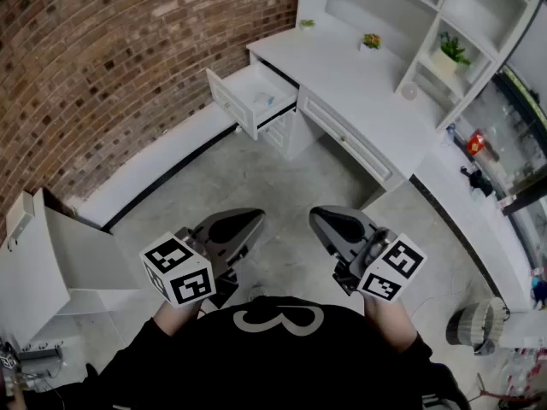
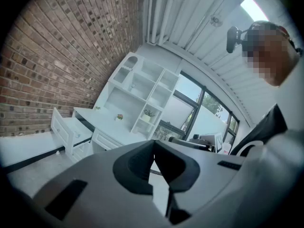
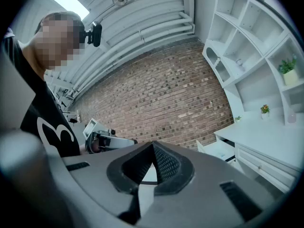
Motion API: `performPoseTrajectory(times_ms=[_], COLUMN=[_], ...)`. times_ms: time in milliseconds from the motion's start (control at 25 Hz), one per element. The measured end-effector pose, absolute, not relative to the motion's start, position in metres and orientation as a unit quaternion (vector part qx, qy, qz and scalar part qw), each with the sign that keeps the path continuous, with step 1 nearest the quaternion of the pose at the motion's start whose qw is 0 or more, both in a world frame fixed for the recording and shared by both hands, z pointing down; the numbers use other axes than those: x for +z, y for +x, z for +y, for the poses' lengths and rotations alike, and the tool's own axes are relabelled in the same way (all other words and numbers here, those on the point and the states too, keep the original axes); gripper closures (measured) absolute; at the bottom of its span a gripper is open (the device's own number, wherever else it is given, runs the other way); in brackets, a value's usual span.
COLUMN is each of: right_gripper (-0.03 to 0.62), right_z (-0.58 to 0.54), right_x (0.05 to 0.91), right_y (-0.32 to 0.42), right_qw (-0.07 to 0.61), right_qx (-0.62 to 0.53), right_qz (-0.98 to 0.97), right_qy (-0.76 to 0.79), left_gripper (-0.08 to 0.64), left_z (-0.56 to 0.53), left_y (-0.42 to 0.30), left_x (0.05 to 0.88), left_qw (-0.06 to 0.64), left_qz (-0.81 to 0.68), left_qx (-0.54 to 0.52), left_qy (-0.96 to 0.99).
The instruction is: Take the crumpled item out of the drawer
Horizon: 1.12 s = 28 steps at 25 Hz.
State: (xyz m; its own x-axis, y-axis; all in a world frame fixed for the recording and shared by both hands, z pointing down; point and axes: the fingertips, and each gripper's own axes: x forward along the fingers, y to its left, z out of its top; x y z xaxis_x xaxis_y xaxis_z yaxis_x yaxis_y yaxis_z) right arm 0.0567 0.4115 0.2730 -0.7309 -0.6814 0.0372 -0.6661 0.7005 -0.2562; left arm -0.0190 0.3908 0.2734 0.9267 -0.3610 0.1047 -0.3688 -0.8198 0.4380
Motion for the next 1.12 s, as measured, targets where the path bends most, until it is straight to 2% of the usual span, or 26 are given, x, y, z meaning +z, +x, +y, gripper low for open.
performPoseTrajectory(times_ms=[200, 520, 1040, 1120], right_gripper=[0.583, 0.568, 0.230, 0.208], right_z=[0.403, 0.382, 0.350, 0.347], right_x=[0.269, 0.257, 0.244, 0.246], right_y=[0.050, 0.034, 0.007, 0.003], right_qw=[0.022, 0.050, 0.048, 0.040], right_qx=[-0.120, -0.101, -0.071, -0.068], right_qz=[0.923, 0.922, 0.911, 0.911], right_qy=[-0.364, -0.372, -0.403, -0.404], left_gripper=[0.557, 0.557, 0.557, 0.557], left_z=[0.380, 0.359, 0.340, 0.339], left_y=[-0.026, -0.047, -0.099, -0.105], left_x=[0.273, 0.274, 0.268, 0.268], left_qw=[0.230, 0.228, 0.207, 0.206], left_qz=[-0.191, -0.194, -0.208, -0.213], left_qx=[0.009, 0.000, -0.010, -0.011], left_qy=[0.954, 0.954, 0.956, 0.955])
